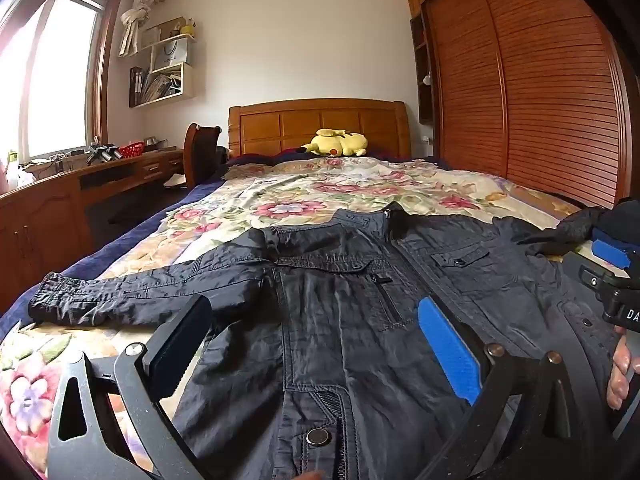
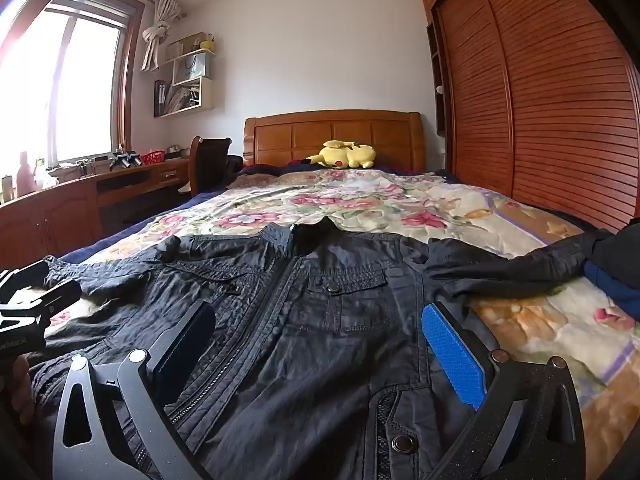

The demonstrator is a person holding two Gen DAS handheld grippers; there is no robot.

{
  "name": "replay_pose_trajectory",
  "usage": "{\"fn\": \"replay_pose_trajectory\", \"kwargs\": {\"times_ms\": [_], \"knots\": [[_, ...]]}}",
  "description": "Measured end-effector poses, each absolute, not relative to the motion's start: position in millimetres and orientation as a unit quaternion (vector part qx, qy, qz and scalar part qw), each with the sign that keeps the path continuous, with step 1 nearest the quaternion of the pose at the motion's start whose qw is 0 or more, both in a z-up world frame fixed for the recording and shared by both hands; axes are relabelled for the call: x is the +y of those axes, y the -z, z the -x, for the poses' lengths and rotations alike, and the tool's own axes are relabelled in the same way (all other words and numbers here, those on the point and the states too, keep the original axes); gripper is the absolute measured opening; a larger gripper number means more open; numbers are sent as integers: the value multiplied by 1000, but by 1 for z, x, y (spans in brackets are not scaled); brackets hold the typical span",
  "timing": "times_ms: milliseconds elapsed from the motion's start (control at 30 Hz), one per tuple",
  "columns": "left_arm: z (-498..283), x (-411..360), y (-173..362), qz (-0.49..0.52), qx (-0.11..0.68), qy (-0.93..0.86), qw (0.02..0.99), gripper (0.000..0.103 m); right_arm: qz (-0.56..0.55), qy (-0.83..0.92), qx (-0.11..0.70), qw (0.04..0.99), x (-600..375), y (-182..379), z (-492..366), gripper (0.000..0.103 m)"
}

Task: Fold large clothes

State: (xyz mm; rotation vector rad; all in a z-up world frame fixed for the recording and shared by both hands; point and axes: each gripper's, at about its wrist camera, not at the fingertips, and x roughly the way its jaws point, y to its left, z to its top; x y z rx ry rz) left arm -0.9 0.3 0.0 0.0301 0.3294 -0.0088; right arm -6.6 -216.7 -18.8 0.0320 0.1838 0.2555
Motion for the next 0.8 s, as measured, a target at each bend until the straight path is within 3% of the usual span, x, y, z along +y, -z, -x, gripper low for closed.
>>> {"fn": "replay_pose_trajectory", "kwargs": {"times_ms": [800], "knots": [[1,0,0,-19,166,4,986,103,-15,-127,90,988,-217,19,7,103]]}}
